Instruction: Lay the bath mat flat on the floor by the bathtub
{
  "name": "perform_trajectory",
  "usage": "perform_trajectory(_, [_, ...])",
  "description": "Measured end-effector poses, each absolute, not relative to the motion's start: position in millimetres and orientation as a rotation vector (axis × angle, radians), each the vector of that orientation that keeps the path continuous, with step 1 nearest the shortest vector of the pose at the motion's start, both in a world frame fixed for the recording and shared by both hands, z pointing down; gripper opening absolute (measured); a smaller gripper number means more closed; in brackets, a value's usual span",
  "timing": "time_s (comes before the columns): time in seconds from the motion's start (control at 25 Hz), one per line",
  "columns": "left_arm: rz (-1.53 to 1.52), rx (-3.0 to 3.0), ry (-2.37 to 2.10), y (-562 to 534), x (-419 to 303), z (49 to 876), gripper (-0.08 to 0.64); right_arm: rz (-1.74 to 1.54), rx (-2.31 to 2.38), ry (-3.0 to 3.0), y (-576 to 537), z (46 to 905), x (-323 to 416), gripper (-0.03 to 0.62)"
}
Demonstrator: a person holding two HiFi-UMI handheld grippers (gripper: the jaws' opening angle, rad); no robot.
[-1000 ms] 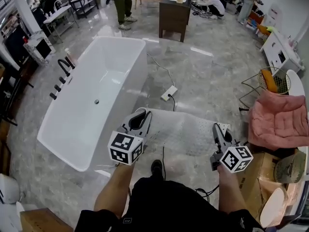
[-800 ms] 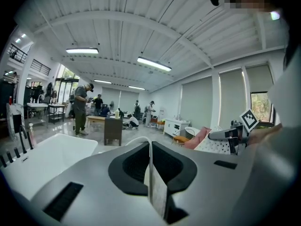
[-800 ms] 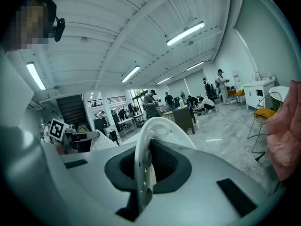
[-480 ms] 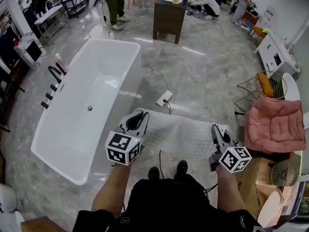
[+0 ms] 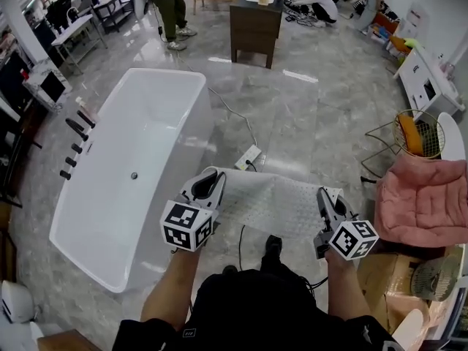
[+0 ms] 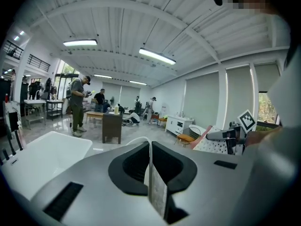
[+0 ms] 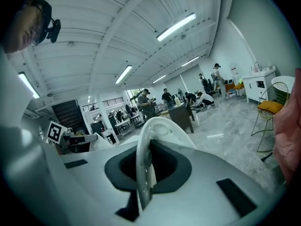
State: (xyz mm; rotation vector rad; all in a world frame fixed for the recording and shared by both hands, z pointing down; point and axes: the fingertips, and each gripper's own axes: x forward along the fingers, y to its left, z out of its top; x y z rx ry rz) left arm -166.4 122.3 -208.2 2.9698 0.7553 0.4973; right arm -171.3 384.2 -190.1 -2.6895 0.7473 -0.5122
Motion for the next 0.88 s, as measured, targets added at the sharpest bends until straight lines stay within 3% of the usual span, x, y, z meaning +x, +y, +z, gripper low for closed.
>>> perform_trajectory(0.44, [0.566, 2.988, 0.609, 209.4, -69.6, -202.9, 0.025, -0.549, -2.622, 0.907, 460.9, -182.8, -38.2, 0.02])
perform_trajectory(0.88, [0.56, 2.988, 0.439, 177.5, -14.9, -194.0, 0.025, -0.608, -2.594, 1.045, 431.3, -177.4, 33.7, 0.02])
